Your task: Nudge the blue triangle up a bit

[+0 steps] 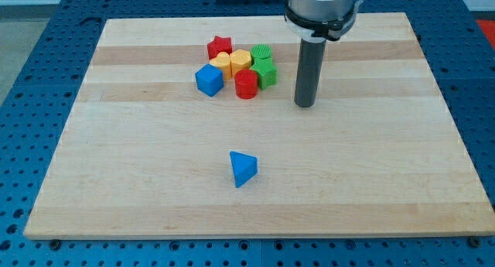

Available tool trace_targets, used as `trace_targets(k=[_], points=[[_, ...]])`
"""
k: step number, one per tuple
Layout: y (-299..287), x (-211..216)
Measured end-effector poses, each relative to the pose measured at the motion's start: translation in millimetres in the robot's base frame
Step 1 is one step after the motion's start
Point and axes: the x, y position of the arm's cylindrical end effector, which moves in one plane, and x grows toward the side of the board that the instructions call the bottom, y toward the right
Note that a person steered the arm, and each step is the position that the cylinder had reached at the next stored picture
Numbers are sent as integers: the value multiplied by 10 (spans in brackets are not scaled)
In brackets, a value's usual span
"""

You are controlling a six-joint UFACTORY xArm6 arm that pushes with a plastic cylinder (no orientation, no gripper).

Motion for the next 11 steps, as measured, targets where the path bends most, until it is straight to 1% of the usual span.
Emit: trace_targets(k=[1, 2, 3, 5, 6, 7, 8, 9, 11], points=[[-2, 2], [-2, 274], [-5, 652], [-322, 1557], [-929, 1716], [-1630, 1562], [-1918, 1500], [-1865, 1660], [-1200, 1582]])
